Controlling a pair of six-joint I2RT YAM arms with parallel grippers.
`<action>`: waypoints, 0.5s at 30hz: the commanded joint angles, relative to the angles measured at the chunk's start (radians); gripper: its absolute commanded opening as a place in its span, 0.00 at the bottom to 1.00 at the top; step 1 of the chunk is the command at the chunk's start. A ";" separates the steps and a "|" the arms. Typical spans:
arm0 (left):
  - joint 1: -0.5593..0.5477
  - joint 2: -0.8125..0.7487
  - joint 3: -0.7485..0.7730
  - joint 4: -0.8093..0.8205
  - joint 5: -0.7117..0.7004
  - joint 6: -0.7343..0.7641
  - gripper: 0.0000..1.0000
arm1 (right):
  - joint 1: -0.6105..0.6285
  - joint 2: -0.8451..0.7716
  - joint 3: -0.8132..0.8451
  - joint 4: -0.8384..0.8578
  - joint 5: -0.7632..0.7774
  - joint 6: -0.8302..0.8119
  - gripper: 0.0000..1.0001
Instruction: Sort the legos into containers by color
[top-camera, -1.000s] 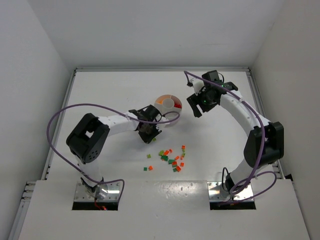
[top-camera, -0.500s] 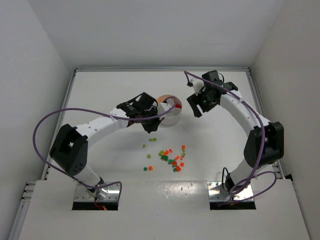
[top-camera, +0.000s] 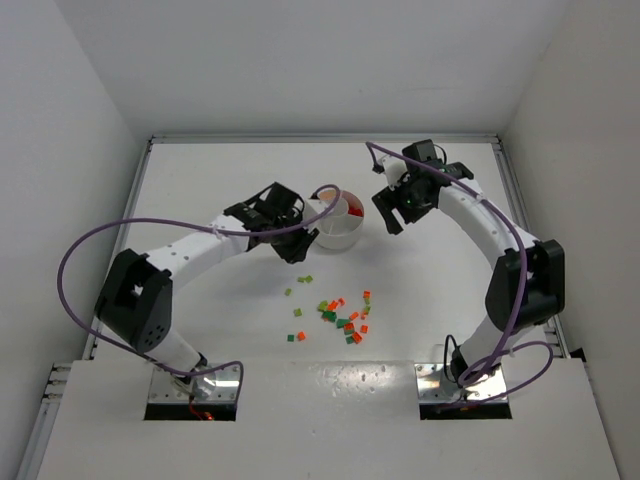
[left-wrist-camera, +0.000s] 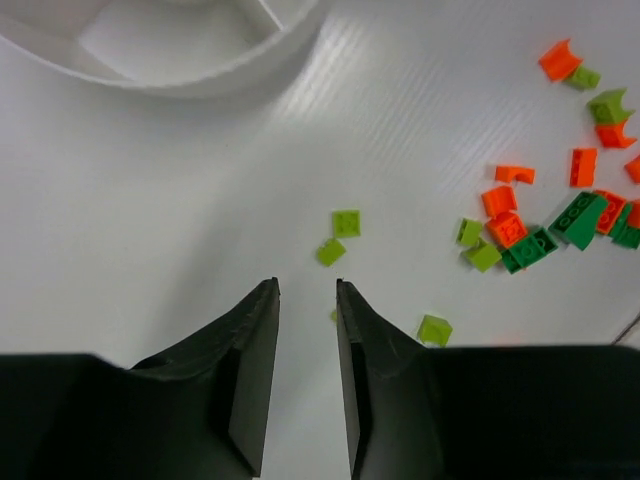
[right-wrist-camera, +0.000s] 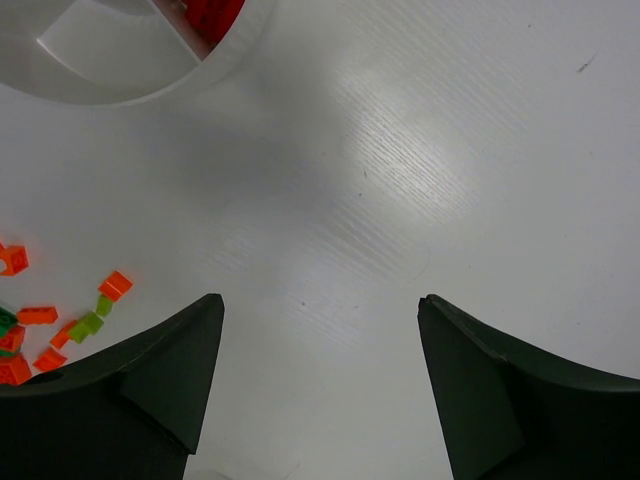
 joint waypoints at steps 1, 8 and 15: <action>-0.059 0.031 -0.051 -0.017 -0.048 0.010 0.35 | -0.003 0.003 0.044 0.007 0.006 -0.012 0.79; -0.088 0.113 -0.085 -0.026 -0.121 -0.022 0.47 | -0.003 0.012 0.053 0.007 0.015 -0.012 0.79; -0.099 0.145 -0.115 -0.035 -0.233 -0.076 0.49 | -0.003 0.021 0.063 -0.002 0.015 -0.012 0.79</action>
